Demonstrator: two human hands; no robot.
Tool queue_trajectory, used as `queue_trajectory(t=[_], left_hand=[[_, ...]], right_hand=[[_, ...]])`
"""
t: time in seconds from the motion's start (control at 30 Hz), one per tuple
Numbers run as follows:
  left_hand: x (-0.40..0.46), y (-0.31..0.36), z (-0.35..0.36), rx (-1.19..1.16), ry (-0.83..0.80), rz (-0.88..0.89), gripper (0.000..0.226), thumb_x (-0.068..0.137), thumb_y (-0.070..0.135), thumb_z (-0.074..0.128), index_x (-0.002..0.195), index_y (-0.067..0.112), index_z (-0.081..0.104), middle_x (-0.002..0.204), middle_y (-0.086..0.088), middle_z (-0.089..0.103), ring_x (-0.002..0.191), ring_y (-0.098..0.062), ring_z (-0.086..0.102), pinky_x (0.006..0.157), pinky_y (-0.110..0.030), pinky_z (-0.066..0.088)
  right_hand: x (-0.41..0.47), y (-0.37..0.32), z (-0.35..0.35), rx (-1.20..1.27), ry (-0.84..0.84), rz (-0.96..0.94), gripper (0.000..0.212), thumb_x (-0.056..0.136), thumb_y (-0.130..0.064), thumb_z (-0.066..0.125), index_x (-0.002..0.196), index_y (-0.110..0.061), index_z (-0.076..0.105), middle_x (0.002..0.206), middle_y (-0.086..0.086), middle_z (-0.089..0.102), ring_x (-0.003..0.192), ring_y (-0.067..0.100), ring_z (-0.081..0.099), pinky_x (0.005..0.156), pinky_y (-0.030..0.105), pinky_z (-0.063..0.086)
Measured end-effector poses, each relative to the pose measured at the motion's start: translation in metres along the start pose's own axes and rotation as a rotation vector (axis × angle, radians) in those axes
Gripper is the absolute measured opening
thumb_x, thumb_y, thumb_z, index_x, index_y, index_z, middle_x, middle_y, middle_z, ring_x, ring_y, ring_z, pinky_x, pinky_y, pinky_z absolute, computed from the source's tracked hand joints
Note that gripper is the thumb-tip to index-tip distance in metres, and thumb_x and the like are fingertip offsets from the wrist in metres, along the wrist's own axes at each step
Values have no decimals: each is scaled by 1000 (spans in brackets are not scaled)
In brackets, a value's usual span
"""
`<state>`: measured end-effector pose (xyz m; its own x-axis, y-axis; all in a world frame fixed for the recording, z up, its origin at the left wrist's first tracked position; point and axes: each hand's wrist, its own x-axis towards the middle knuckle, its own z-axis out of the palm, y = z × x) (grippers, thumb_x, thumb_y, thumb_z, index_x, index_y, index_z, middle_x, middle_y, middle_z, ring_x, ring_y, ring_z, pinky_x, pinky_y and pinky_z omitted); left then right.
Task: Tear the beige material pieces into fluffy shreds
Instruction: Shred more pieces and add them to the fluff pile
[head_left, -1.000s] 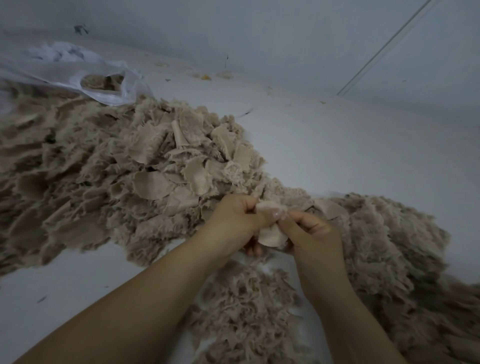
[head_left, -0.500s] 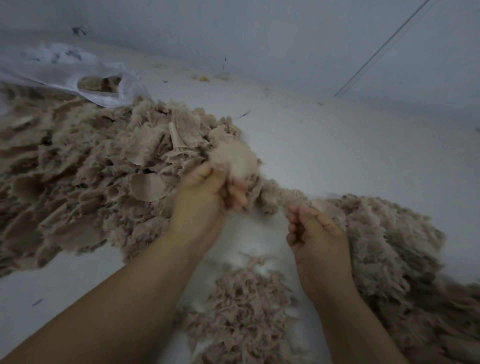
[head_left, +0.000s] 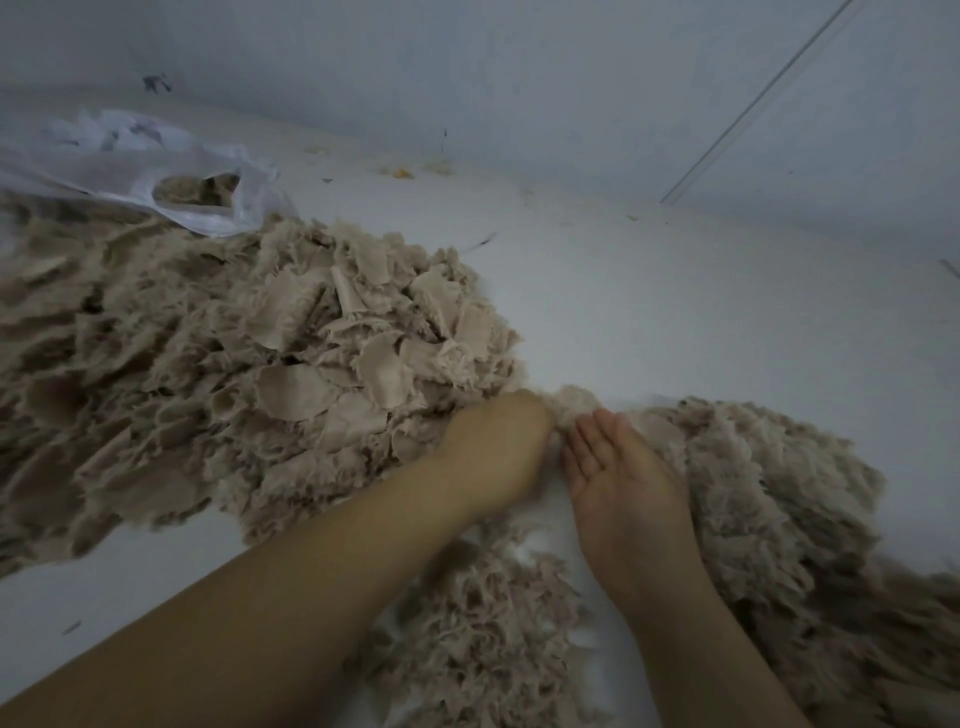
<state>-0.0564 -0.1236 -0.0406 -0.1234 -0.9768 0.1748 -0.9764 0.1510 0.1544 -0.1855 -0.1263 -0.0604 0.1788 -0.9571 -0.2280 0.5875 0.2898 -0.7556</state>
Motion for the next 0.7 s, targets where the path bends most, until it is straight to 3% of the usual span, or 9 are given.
queue_trajectory(t=[0.07,0.13,0.2,0.3,0.43,0.53,0.7], left_hand=[[-3,-3,1,-184,-29,21,11,91,6,52,87,9,62,90,-5,60,86,-25,62,67,-33,48],[-10,-3,-3,-599,-31,-102,10,93,6,58,89,9,67,83,-7,67,73,-13,64,62,-24,49],[-19,-2,-9,-1122,-21,-250,16,95,1,54,82,9,60,70,-13,64,59,-22,62,48,-24,46],[-27,-2,-15,-1616,-12,-284,18,96,-5,49,82,5,53,71,-19,62,67,-33,62,52,-35,53],[-29,1,-21,-1737,20,-335,19,92,-11,47,80,3,52,82,-20,57,68,-29,61,58,-34,57],[-27,0,-19,-1768,63,-418,19,92,-6,49,77,5,51,82,-21,54,63,-30,59,54,-35,55],[-28,4,-13,-1595,139,-411,13,92,3,61,80,-2,60,70,-21,59,54,-26,57,48,-29,48]], right_hand=[[3,1,-3,-15,26,-10,52,108,-23,40,155,-5,28,159,13,35,142,24,41,107,31,38],[5,3,-5,-75,34,-23,51,108,-25,40,155,-8,30,160,10,35,141,20,41,106,29,37],[5,6,-8,-153,22,-40,46,106,-28,46,150,-16,42,155,6,43,134,16,49,102,30,41],[1,7,-7,-277,-74,-76,28,103,-18,53,126,-26,66,129,10,66,113,23,67,84,35,55],[-6,7,-3,-400,-199,-135,25,98,-8,58,119,-16,71,110,12,75,104,29,72,85,41,59],[-8,7,-3,-472,-190,-198,17,98,-14,62,104,-20,76,101,11,76,93,28,73,76,37,61],[-7,7,-7,-518,-150,-254,20,98,-17,62,83,-12,75,75,15,69,68,26,65,65,39,59]])
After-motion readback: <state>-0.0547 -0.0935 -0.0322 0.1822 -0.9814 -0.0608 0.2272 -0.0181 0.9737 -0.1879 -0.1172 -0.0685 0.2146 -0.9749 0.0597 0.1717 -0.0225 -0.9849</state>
